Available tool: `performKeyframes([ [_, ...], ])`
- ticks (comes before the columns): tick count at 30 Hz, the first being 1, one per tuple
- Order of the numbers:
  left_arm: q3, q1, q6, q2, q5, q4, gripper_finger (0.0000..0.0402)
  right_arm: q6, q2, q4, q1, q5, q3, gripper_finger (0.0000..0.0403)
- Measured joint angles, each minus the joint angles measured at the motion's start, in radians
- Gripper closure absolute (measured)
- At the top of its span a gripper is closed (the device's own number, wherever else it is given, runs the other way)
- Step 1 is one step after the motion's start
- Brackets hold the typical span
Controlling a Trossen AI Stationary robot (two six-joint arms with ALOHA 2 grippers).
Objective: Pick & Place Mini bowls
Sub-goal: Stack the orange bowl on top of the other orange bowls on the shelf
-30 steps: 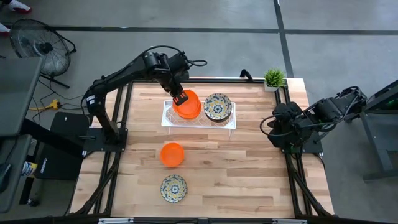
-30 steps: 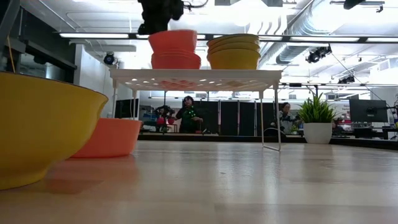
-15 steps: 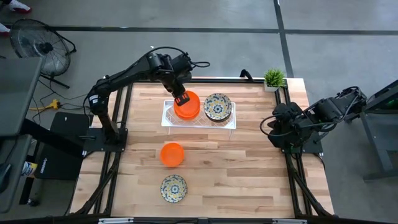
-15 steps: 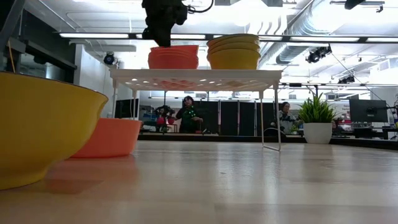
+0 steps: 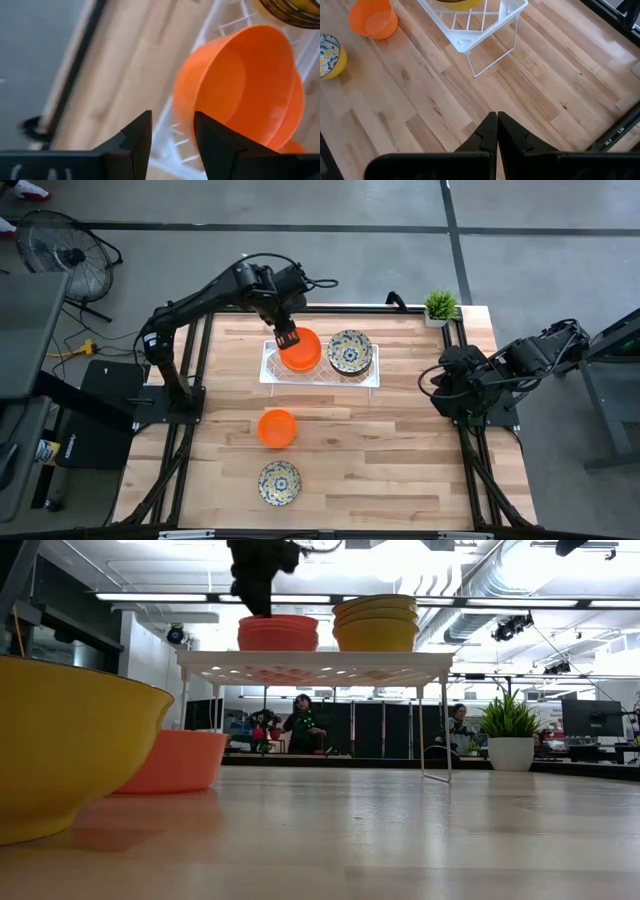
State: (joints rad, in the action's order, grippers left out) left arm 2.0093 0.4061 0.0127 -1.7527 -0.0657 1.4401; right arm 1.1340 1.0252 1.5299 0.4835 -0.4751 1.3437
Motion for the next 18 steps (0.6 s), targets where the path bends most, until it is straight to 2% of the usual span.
performKeyframes([
  [6, 0.147, 0.0, 0.063, 0.001, -0.125, 0.06, 0.0259, 0.044, 0.0, 0.0, 0.0, -0.009, 0.0, 0.0403],
  [13, 0.259, 0.0, 0.187, 0.001, -0.128, 0.059, 0.0259, 0.075, 0.0, 0.0, 0.0, -0.032, 0.0, 0.0403],
  [18, 0.277, -0.001, 0.444, 0.001, -0.097, 0.06, 0.0259, 0.108, 0.0, 0.0, 0.0, -0.053, 0.0, 0.0403],
])
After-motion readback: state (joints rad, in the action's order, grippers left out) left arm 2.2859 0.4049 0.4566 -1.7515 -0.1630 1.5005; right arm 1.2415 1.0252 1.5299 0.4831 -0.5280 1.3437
